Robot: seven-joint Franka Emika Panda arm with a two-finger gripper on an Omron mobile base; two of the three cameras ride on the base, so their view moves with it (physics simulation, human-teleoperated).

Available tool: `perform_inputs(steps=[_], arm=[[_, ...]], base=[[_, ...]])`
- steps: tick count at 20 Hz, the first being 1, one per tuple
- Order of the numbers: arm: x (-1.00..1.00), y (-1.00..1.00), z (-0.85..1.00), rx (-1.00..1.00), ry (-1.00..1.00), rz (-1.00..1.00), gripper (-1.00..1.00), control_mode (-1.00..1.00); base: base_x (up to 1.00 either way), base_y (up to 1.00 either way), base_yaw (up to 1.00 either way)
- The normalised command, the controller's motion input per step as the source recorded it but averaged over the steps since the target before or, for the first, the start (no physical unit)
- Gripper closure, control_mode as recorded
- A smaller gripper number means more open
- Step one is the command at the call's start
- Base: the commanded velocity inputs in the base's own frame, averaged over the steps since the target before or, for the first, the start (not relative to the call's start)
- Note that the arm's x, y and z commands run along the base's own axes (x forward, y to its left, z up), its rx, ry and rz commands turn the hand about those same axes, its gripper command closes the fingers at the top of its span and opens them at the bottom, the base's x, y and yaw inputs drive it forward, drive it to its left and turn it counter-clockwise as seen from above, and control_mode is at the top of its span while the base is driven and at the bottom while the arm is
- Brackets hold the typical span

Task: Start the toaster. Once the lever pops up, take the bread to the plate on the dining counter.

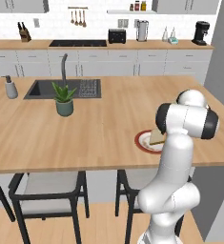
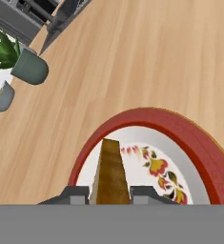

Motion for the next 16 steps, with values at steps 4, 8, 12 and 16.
perform_inputs(steps=[4, 8, 12, 16], arm=[[-0.15, 0.21, -0.25, 0.0, -0.1, -0.06, -1.0, -1.0], [-0.01, 0.01, 0.0, 0.0, -0.02, -0.07, -1.0, -1.0], [0.0, 0.07, 0.0, -0.08, -0.11, -0.05, -1.0, -1.0], [0.0, 0.78, 0.0, -0.49, -0.09, -0.07, -1.0, -1.0]], base=[[0.0, 0.0, 0.0], [0.0, 0.0, 0.0], [0.0, 0.0, 0.0], [0.0, 0.0, 0.0]])
